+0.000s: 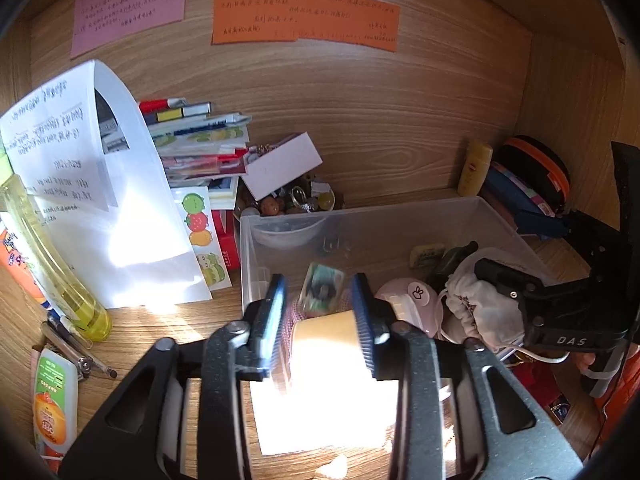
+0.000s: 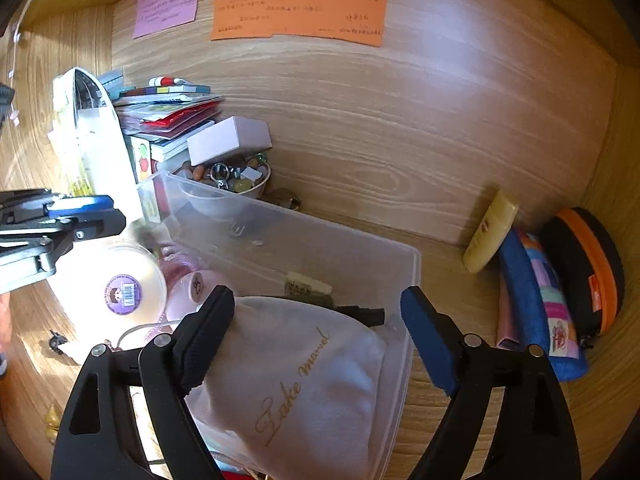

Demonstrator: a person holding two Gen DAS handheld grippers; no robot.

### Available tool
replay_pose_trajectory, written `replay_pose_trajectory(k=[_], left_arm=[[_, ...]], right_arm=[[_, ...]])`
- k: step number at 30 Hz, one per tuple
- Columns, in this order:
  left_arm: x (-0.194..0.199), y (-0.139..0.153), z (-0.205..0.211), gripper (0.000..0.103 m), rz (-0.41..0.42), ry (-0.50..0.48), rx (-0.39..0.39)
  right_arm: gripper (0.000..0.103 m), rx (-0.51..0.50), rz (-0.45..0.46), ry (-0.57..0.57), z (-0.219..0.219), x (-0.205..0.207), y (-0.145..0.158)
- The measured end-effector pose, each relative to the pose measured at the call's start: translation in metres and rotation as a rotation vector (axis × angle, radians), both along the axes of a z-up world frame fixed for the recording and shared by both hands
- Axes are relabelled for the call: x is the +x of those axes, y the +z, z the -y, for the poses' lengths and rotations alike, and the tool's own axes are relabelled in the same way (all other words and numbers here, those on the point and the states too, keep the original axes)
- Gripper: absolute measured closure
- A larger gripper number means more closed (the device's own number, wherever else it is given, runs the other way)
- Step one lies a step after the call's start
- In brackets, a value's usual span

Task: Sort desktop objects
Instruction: 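Release the eraser into the box with the right tool while the left releases the block, then move the left tool to the black hair clip while the right moves to the blue Max box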

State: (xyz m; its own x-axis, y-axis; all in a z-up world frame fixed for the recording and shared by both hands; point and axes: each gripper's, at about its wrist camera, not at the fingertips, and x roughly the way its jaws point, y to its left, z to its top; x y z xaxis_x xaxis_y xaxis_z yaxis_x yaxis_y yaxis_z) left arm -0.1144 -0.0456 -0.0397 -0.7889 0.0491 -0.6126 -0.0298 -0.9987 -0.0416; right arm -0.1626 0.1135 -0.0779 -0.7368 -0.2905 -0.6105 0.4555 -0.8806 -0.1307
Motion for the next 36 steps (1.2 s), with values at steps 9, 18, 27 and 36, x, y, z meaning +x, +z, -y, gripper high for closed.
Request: replay_pose_trajectory(k=[9,18,27,36], left_arm=[[0.011,0.007,-0.003,0.033,-0.052,0.018,-0.020],[0.034,0.018,-0.010,0.009,-0.100,0.026,-0.058],[0.063,0.024,-0.012,0.005,-0.122,0.030,-0.098],[0.091,0.008,0.014,0.002,-0.059,0.115,-0.090]], right_arm=[[0.019,-0.030,0.028,0.010,-0.005,-0.001,0.003],[0.009,-0.093,0.043,0.019,-0.020,0.019,0.018],[0.009,-0.103,0.008,0.019,-0.040,0.063,0.023],[0.008,-0.059,0.040,-0.033,-0.070,0.091,0.007]])
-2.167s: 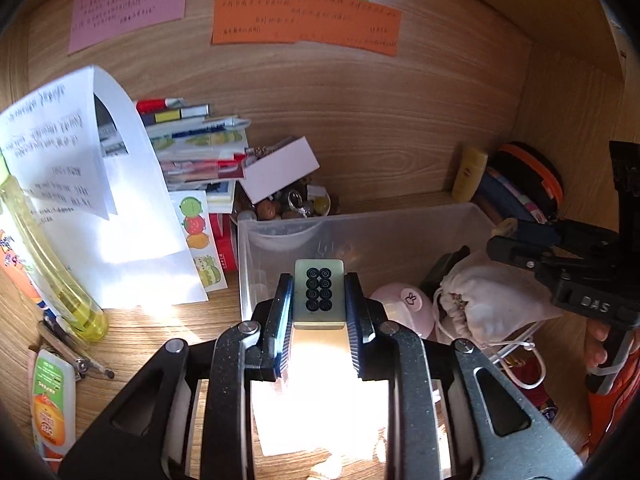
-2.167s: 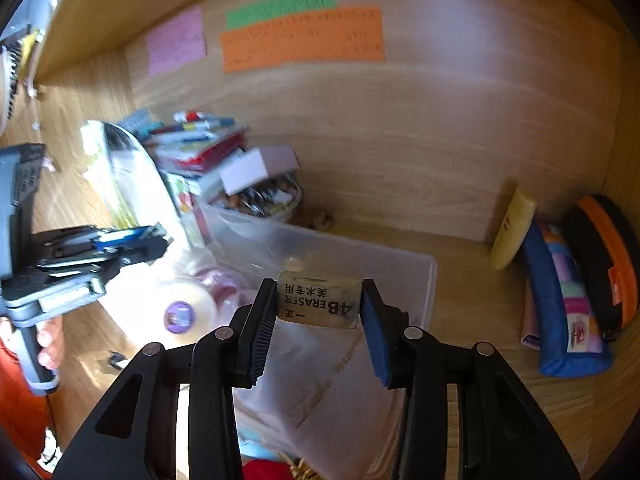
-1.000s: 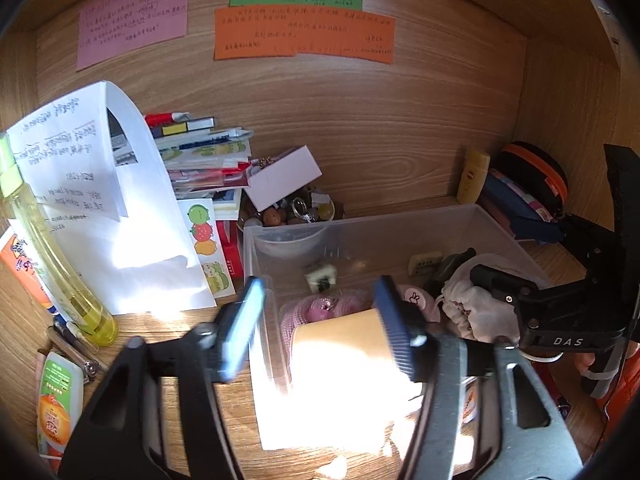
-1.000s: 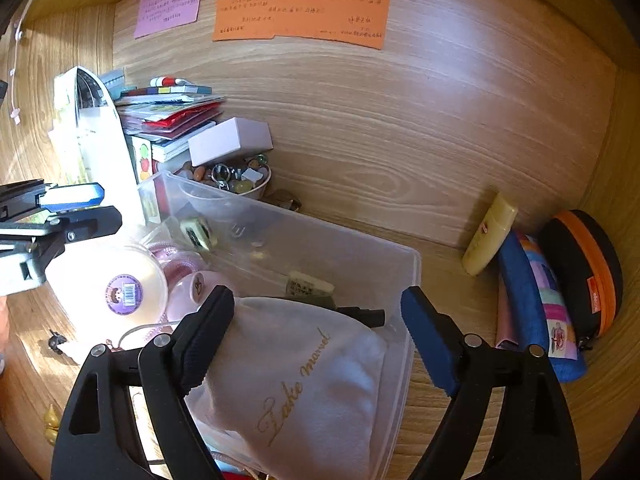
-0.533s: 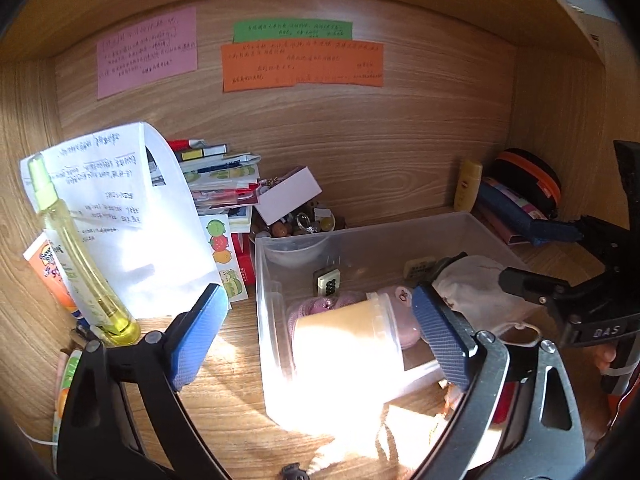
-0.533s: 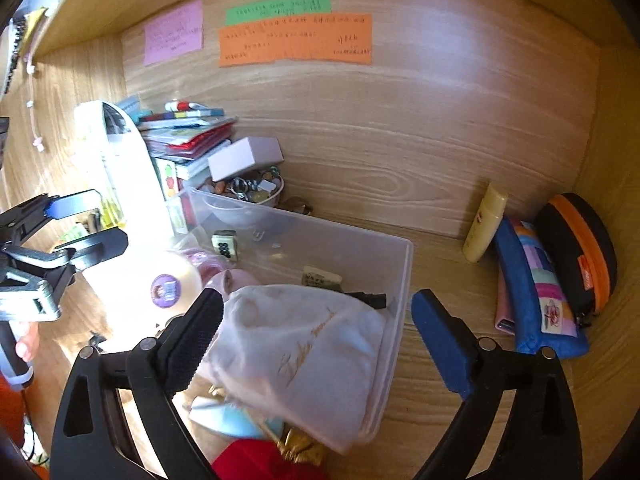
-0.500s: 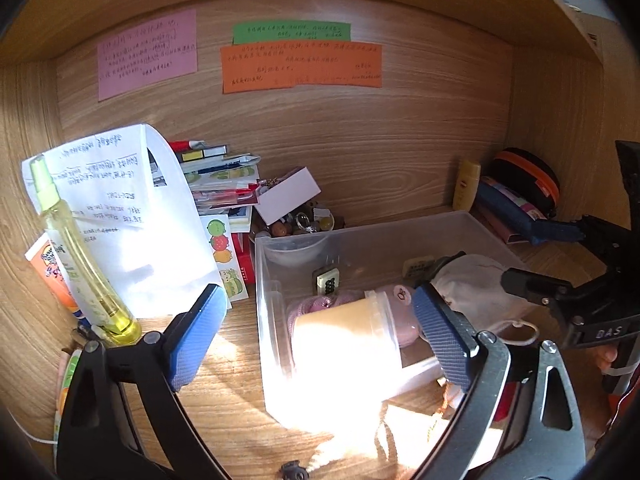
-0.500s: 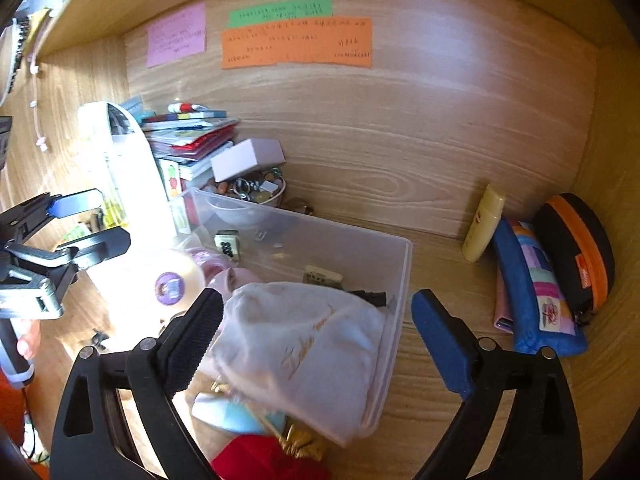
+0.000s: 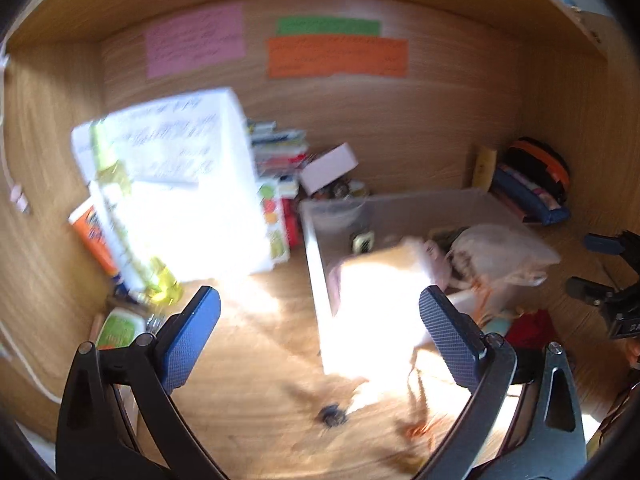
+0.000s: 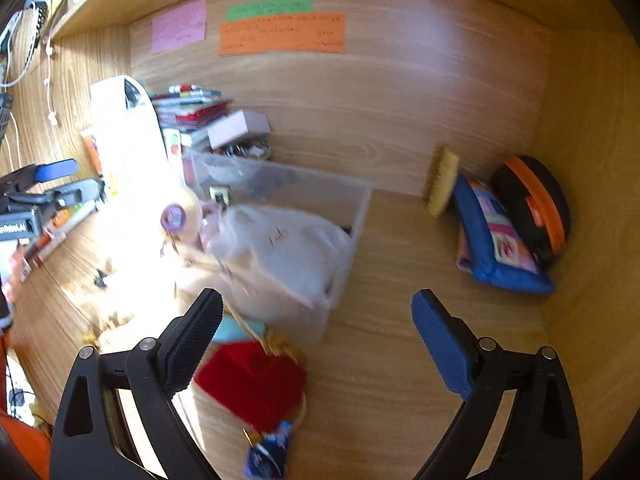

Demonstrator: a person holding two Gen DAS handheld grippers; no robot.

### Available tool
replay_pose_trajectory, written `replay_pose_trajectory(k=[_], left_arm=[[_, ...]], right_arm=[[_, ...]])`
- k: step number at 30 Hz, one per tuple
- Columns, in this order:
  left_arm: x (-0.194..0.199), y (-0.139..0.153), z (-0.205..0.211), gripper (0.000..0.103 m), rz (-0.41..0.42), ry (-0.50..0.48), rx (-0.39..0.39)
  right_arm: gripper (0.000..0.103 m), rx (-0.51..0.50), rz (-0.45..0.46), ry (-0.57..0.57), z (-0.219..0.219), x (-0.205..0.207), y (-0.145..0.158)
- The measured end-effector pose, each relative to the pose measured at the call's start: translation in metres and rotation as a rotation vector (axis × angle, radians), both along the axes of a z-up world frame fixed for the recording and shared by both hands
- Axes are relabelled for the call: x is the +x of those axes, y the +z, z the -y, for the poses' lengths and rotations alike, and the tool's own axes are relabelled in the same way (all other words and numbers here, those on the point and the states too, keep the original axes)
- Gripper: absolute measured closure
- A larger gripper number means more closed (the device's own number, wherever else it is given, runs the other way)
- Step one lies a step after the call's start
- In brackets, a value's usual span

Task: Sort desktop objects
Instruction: 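Move the left tool to the black hair clip while the right moves to the blue Max box, then grasp the black hair clip with the left tool while the right grasps the blue Max box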

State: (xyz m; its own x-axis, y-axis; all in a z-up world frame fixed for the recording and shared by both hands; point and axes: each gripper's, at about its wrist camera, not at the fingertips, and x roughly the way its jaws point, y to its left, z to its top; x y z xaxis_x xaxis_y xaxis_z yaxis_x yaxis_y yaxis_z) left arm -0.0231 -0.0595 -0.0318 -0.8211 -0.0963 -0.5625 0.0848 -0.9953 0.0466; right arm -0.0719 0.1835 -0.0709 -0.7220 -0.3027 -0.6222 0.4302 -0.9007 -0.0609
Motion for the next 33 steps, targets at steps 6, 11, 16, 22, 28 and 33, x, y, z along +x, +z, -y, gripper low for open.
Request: replay_pose_trajectory(k=[6,11,16,22,28,33], left_arm=[[0.012,-0.025,0.020,0.002,0.088,0.064,0.039],[0.019,-0.042,0.029,0.002,0.147,0.092,0.056],[0.024,-0.056,0.027,0.002,0.194,0.079,0.053],[0.024,-0.071,0.018,0.003,0.253,0.026,0.032],[0.019,-0.074,0.009,0.038,0.277,-0.045,0.022],[0.013,-0.078,0.006,0.053,0.281,-0.066,0.026]], right_arm=[[0.008,0.021,0.050,-0.038,-0.015,0.012,-0.019],[0.008,0.005,0.120,-0.069,-0.025,0.014,-0.038],[0.008,-0.012,0.186,-0.058,-0.027,0.024,-0.053],[0.009,0.006,0.180,-0.043,-0.022,0.040,-0.062],[0.022,-0.009,0.195,-0.010,-0.018,0.049,-0.063],[0.044,0.001,0.218,0.008,-0.013,0.048,-0.066]])
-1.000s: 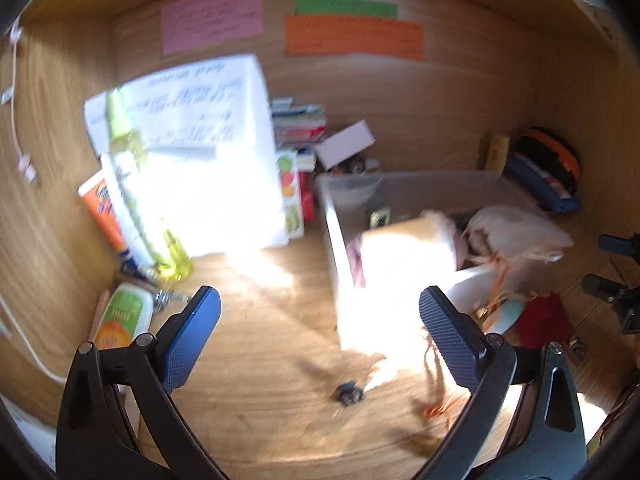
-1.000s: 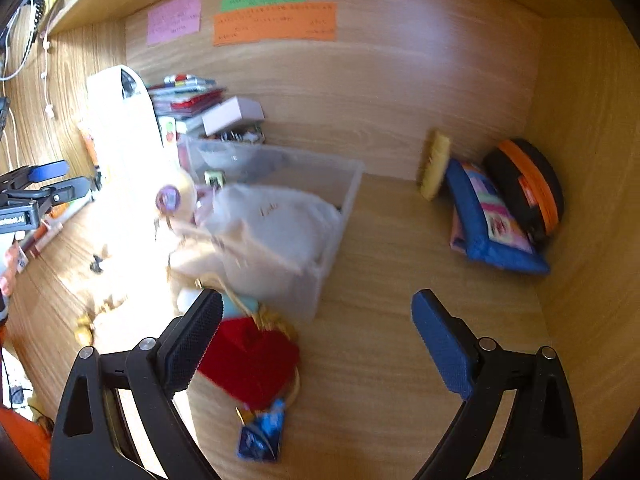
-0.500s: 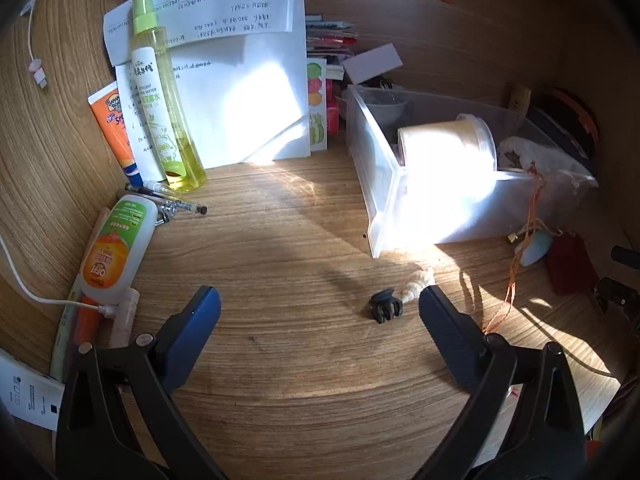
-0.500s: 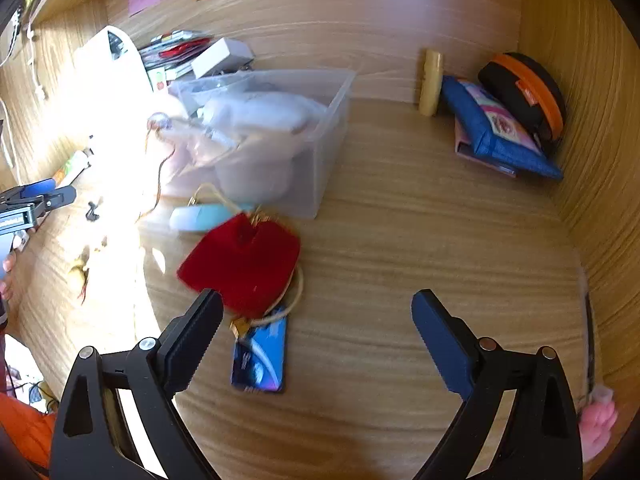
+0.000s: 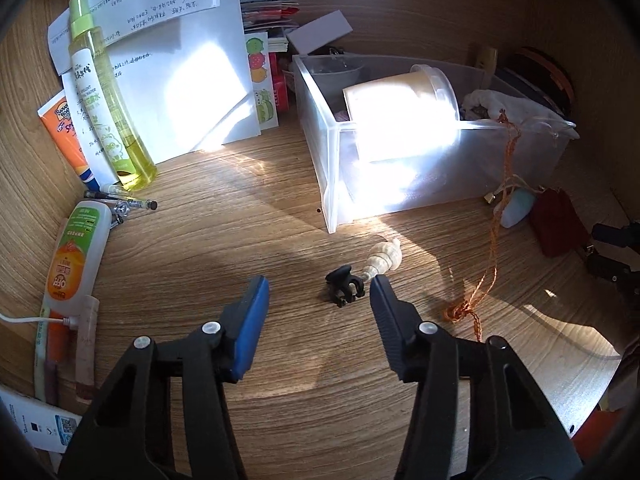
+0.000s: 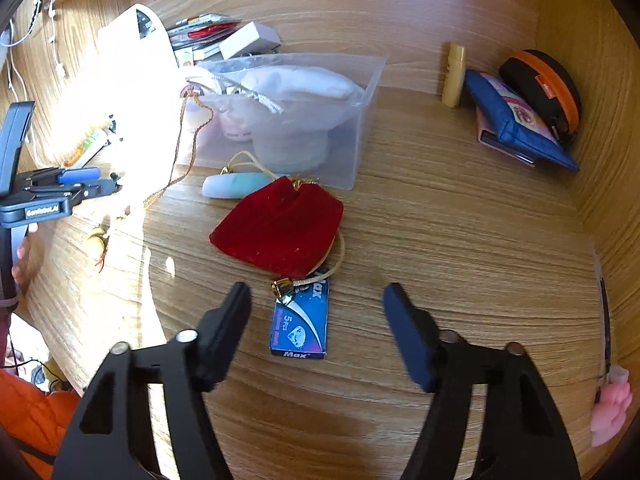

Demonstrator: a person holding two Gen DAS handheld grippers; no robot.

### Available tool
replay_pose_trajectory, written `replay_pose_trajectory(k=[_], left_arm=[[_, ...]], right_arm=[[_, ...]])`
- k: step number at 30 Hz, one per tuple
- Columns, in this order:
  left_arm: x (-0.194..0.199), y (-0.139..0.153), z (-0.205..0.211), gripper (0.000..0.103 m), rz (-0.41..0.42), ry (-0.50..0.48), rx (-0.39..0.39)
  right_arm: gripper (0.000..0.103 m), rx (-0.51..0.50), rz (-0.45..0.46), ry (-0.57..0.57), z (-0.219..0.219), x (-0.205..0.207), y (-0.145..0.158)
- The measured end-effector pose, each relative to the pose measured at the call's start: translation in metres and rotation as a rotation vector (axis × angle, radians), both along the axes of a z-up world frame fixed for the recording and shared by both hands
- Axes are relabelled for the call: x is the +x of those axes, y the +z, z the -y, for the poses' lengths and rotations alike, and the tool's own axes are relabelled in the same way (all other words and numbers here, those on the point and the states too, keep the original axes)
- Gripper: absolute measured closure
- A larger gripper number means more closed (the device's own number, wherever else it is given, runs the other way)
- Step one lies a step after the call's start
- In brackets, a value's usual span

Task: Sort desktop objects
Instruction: 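Grasp the black hair clip with the left tool while the right grasps the blue Max box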

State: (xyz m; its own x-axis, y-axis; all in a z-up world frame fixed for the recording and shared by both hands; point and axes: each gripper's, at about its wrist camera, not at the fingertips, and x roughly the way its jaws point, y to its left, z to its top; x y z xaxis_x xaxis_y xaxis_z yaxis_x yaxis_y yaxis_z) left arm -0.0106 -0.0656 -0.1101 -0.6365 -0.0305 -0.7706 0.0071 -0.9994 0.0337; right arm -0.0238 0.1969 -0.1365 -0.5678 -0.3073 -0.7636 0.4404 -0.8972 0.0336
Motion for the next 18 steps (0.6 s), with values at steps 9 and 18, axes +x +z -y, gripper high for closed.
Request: replay_pose_trajectory(k=[9,18], left_arm=[[-0.009,-0.008,0.000,0.073,0.018,-0.017,0.024],[-0.016,-0.009,0.002,0.081,0.012,-0.001,0.027]], right_arm=[[0.067,0.015,-0.005,0.036,0.007,0.003,0.001],[0.078,0.005,0.000,0.068,0.012,0.005,0.001]])
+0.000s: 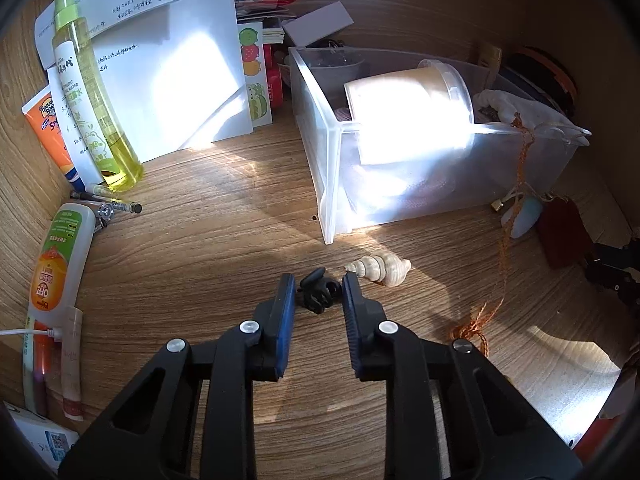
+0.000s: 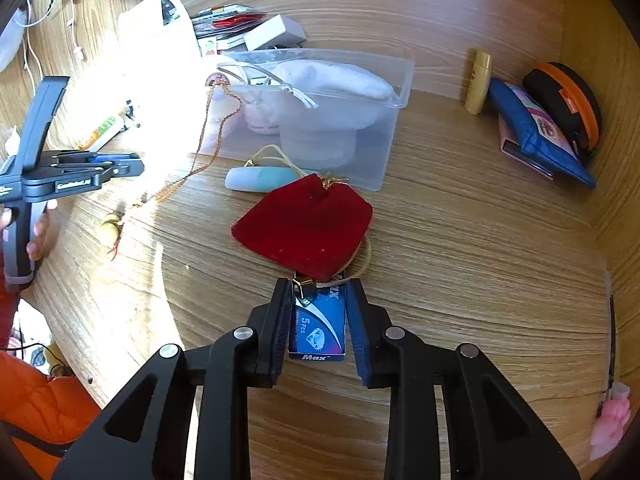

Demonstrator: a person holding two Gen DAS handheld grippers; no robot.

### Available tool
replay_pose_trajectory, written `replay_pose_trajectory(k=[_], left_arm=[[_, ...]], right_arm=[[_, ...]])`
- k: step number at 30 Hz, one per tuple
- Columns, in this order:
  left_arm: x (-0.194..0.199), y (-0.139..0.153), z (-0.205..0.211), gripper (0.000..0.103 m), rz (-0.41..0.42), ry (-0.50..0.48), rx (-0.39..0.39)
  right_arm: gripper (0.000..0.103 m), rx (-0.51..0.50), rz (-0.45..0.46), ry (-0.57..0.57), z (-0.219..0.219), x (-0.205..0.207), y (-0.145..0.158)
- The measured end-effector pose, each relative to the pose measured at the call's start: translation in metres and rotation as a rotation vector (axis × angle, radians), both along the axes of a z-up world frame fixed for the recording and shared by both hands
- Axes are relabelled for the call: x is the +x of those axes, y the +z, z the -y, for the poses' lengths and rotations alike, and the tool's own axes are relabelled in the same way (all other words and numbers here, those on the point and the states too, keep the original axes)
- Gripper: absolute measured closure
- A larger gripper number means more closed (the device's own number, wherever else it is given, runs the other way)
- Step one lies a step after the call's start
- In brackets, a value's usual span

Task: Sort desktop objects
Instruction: 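Grasp the black hair clip with the left tool while the right grasps the blue Max box, then carry the hair clip and Max box over the clear box with both tools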

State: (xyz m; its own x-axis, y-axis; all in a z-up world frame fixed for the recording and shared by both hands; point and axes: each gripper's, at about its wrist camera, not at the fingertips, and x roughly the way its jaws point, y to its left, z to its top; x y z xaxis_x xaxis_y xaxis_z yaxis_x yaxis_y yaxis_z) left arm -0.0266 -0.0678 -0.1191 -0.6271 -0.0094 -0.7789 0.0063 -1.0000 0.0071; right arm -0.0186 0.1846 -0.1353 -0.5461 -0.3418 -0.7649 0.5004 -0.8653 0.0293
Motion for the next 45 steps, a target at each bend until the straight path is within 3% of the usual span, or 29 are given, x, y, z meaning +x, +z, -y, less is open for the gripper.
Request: replay_pose_trajectory(k=[7,14,30,45], left_arm=[[0.003,0.003,0.009,0.081,-0.025,0.038,0.016],[0.014,0.026,0.007,0.081,-0.098,0.051,0.035],[0.016,0.076,-0.015,0.081,-0.254,-0.024,0.082],[-0.012,0.069,-0.010,0.081,-0.242,-0.031,0.111]], right_arm=[[0.078,-0.040,-0.014,-0.026,-0.008,-0.002,0.011],[0.078,-0.078,-0.058,-0.051,-0.015,-0.009,0.031],[0.078,-0.121,-0.180,-0.015,-0.010,-0.012,0.071],[0.078,-0.167,-0.221,0.002,-0.002,-0.047,0.086]])
